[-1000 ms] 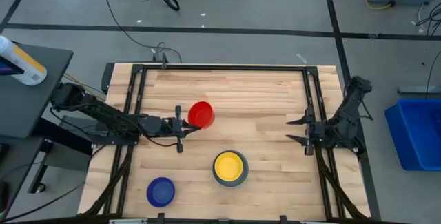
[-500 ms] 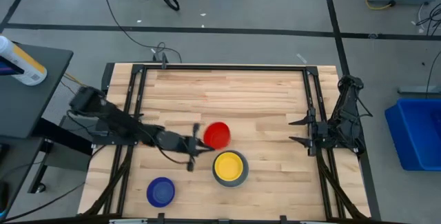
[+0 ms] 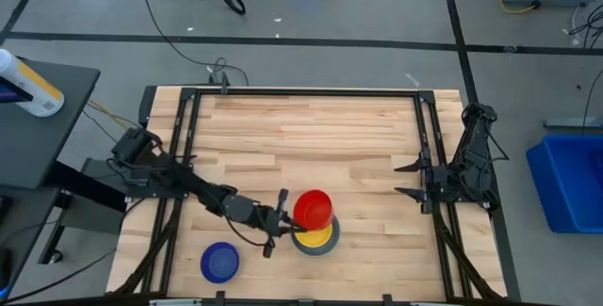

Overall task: Nest bowls inside each other
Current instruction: Stack the red bowl on top of the yellow bowl

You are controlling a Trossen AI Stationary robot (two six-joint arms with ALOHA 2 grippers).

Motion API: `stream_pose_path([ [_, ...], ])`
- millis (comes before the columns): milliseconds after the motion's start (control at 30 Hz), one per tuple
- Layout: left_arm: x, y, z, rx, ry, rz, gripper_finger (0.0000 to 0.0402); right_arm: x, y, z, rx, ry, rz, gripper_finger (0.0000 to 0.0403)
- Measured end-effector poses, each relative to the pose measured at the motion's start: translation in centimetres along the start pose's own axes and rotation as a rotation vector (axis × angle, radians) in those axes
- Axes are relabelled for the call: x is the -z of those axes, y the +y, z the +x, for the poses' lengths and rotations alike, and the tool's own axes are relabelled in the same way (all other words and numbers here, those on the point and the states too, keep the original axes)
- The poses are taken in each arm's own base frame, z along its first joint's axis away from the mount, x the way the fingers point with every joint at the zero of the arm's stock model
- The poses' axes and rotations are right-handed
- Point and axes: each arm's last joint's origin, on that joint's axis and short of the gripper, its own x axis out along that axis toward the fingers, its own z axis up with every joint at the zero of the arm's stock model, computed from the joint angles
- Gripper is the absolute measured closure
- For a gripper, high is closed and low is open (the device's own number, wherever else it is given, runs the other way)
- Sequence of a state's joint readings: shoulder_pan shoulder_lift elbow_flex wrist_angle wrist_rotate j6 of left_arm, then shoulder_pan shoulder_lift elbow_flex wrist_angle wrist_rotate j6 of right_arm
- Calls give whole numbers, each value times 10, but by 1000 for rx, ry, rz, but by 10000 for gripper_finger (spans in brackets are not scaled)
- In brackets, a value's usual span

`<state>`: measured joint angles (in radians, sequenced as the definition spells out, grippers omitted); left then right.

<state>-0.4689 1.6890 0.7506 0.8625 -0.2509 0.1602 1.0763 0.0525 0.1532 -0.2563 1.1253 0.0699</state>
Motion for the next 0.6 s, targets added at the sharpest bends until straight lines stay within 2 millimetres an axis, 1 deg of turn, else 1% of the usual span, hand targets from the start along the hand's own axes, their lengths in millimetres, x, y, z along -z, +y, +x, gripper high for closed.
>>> stream_pose_path([
  [67, 0, -4, -1, 13, -4, -13, 401, 0, 0, 0, 0, 0, 0, 148],
  [133, 3, -9, 1, 23, -14, -23, 401, 0, 0, 0, 0, -1, 1, 152],
  [267, 22, -16, 9, 26, -6, -43, 401, 0, 0, 0, 0, -1, 2, 162],
  [400, 37, -15, 17, 46, -6, -78, 401, 0, 0, 0, -1, -2, 4, 170],
  [600, 46, -15, 21, 55, 62, -97, 401, 0, 0, 0, -1, -3, 7, 181],
])
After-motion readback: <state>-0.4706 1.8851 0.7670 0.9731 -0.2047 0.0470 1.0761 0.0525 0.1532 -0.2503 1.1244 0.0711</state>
